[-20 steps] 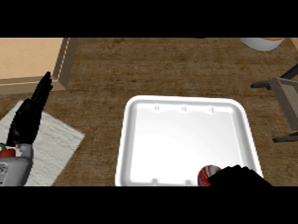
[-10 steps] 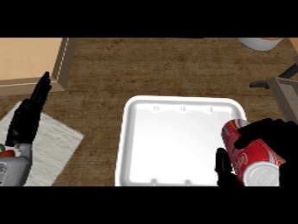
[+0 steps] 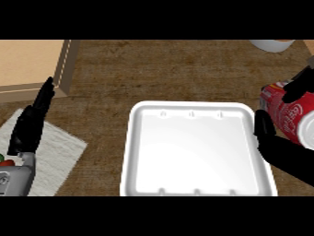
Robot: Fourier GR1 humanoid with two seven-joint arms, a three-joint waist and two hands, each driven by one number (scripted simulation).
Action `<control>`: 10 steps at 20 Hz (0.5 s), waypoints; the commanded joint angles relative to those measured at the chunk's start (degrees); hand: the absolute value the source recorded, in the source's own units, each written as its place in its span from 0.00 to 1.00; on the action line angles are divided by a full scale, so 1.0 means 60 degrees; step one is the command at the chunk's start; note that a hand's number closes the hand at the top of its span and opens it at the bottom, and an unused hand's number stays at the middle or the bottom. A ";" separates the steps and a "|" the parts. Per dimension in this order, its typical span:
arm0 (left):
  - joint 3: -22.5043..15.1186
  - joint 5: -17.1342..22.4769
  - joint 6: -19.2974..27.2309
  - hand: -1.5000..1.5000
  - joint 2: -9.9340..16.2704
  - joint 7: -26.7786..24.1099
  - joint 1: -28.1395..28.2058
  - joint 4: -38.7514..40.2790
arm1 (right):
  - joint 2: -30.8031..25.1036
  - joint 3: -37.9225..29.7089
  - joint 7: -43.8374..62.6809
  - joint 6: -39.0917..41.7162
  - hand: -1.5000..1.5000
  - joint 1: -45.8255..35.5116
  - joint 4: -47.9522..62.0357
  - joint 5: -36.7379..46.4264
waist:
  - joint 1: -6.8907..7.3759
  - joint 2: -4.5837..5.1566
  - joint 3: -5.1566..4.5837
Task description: Pick the can from the tray and place it in the tiered basket
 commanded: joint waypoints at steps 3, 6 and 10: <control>-0.0006 -0.0017 -0.0033 0.50 0.0007 0.0107 0.0038 -0.0105 | -0.2317 -0.3084 -0.1011 0.1951 1.00 -0.2133 0.1853 -0.1681 | -0.0098 -0.0025 0.0020; 0.0036 -0.0003 -0.0025 0.50 0.0014 0.0068 0.0133 -0.0185 | -0.3814 -0.4154 -0.1871 0.2384 1.00 -0.3098 0.3550 -0.2080 | -0.0018 -0.0006 0.0022; 0.0105 0.0060 -0.0079 0.50 -0.0109 -0.0257 0.0277 0.0049 | -0.5475 -0.4698 -0.3529 0.2524 1.00 -0.3812 0.5570 -0.2476 | -0.0019 0.0009 0.0024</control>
